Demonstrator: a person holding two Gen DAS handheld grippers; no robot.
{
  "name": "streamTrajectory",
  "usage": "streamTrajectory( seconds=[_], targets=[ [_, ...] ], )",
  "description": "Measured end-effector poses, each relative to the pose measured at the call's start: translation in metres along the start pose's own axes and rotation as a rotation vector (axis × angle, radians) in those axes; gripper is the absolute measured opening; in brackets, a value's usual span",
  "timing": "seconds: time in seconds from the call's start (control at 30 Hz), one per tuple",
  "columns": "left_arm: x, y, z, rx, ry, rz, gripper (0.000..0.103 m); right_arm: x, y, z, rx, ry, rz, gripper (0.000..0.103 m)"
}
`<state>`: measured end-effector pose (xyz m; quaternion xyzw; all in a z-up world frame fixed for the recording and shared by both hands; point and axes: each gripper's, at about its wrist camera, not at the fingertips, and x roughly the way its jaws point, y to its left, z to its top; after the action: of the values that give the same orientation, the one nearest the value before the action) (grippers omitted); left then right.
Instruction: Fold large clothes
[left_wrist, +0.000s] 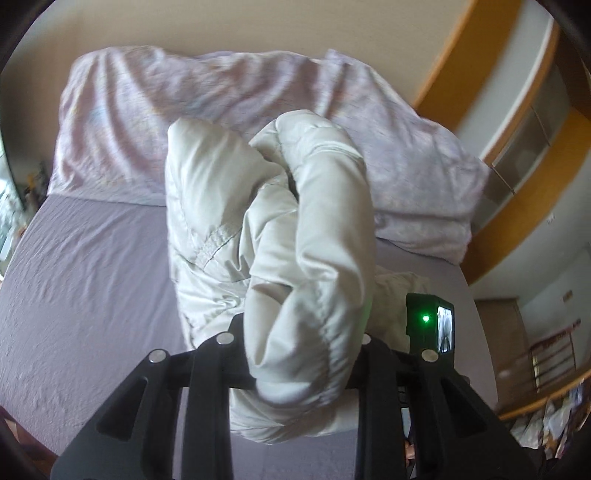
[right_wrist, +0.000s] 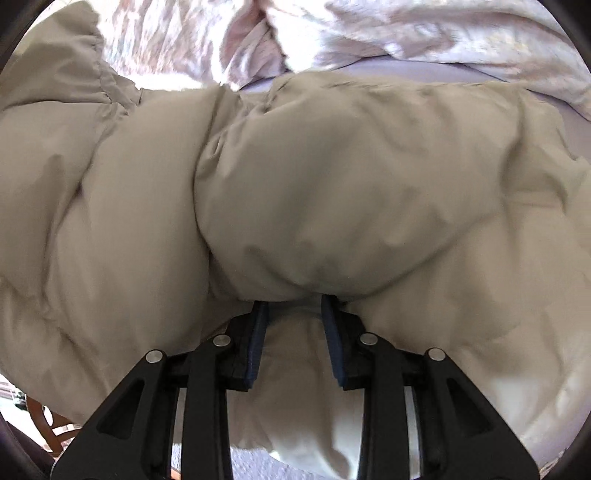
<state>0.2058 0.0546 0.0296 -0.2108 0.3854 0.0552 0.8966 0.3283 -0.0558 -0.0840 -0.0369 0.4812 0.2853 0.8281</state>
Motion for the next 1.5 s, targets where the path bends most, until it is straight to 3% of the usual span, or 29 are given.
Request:
streamTrajectory(
  seconds=[0.33, 0.4, 0.43, 0.97, 1.2, 1.5],
  targets=[
    [0.032, -0.077, -0.02, 0.142, 0.062, -0.075, 0.027, -0.063, -0.065, -0.016, 0.062, -0.136, -0.057, 0.032],
    [0.04, -0.093, -0.025, 0.17, 0.08, -0.094, 0.027, -0.073, -0.077, -0.021, 0.075, -0.153, -0.09, 0.037],
    [0.043, -0.098, -0.028, 0.181, 0.087, -0.101, 0.027, -0.078, -0.087, -0.024, 0.084, -0.166, -0.122, 0.046],
    [0.119, -0.221, -0.08, 0.402, 0.281, -0.246, 0.028, -0.113, -0.21, -0.063, 0.35, -0.205, -0.225, 0.048],
    [0.136, -0.253, -0.097, 0.482, 0.338, -0.285, 0.03, -0.108, -0.246, -0.088, 0.448, -0.212, -0.251, 0.048],
    [0.114, -0.256, -0.067, 0.488, 0.311, -0.307, 0.058, -0.101, -0.253, -0.088, 0.472, -0.244, -0.254, 0.048]
  ],
)
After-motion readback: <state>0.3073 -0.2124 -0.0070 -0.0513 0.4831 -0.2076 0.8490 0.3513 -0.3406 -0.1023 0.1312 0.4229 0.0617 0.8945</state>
